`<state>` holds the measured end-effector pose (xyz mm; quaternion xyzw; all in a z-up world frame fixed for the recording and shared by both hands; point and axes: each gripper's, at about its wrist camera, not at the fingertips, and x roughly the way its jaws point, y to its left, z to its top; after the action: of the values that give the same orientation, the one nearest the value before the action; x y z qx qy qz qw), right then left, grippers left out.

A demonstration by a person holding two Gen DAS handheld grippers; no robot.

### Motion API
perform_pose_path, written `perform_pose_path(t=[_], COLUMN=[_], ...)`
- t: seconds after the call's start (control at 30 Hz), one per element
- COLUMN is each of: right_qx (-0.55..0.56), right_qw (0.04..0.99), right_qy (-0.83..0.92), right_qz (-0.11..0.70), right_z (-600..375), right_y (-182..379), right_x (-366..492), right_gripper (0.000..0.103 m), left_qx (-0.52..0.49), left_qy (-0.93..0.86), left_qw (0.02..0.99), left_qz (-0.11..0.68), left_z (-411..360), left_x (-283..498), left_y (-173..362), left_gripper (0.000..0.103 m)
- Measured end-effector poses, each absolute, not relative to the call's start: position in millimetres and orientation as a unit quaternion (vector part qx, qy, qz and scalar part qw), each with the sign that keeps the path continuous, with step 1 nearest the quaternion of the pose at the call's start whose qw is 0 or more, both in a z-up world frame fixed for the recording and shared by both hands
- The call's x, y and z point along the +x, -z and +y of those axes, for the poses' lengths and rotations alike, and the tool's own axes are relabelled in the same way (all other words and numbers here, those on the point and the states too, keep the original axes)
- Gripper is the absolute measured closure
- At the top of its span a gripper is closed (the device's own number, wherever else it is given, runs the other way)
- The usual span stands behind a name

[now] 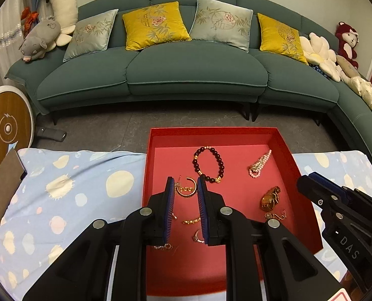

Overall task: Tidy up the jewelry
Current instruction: 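Carry both gold hoop earrings in the two tools over the red box, then open both tools to drop the hoop earrings into the red box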

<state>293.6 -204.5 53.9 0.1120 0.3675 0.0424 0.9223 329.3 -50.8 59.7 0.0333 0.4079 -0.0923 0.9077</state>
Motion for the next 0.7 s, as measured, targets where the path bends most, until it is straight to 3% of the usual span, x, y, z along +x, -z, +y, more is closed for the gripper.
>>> perform_pose_path(t=[0.7], right_qx=[0.116], right_qw=[0.899], right_qy=[-0.035], right_qz=[0.421], right_z=[-199.4], right_y=[0.9], right_x=[363.7], right_gripper=[0.085], left_qx=[0.026], left_qy=[0.062], left_qw=[0.891], left_qz=[0.45], left_z=[-55.4], left_x=[397.8], left_y=[-12.9], left_gripper=[0.086])
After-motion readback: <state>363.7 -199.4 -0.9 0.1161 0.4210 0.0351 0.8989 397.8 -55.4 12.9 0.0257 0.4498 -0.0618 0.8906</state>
